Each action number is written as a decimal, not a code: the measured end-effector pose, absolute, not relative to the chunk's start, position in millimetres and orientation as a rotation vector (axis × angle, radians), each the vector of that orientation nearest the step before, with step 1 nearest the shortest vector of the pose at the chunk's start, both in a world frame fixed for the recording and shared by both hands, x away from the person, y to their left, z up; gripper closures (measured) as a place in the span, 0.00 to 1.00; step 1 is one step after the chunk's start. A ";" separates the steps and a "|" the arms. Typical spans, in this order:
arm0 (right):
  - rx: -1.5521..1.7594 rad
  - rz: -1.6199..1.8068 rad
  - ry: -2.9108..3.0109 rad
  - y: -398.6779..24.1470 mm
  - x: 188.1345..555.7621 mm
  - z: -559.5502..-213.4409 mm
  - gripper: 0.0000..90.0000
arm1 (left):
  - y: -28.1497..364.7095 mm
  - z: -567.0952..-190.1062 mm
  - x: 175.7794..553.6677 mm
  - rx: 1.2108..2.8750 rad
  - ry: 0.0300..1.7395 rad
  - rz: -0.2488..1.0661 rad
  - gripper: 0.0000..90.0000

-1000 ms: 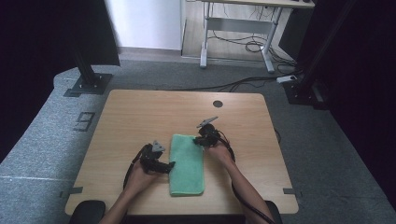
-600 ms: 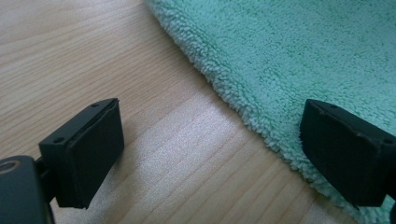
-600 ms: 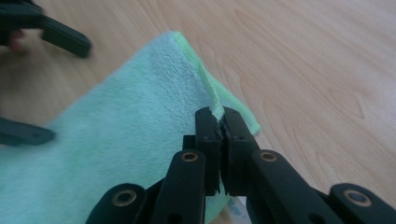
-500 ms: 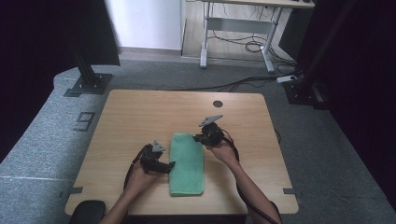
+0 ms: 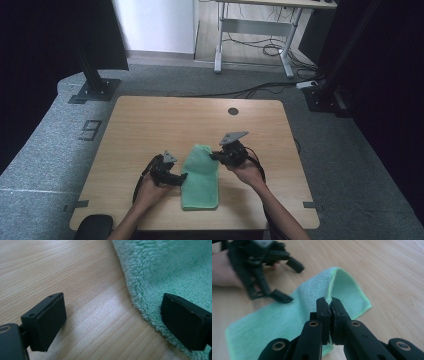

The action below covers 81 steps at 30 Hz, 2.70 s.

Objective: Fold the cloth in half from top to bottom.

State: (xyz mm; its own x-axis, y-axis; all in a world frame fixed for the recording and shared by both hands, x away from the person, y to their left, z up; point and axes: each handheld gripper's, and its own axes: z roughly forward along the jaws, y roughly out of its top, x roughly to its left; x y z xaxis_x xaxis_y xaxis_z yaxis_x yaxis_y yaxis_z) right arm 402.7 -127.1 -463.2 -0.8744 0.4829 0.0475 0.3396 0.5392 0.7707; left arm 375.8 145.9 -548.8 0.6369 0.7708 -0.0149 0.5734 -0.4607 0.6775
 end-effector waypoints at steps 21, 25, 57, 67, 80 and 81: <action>0.597 1.177 2.758 -118.7 340.0 -505.3 0.96 | 145.8 -548.9 375.7 2.195 1.048 0.388 0.07; 0.627 1.194 2.703 -121.7 353.2 -493.1 0.96 | 146.0 -548.7 375.8 2.198 1.046 0.388 0.07; 0.855 0.965 2.632 -89.4 496.3 -534.6 0.50 | 146.3 -548.6 376.4 2.200 1.039 0.381 0.07; 0.819 1.064 2.767 -83.7 508.7 -534.8 0.89 | 146.4 -548.6 376.9 2.203 1.033 0.380 0.07; 0.807 0.987 2.757 -76.0 500.4 -529.1 0.94 | 146.3 -544.3 369.2 2.216 1.051 0.348 0.13; 0.808 0.996 2.753 -76.4 500.1 -528.2 0.94 | 146.4 -545.0 368.5 2.222 1.046 0.363 0.12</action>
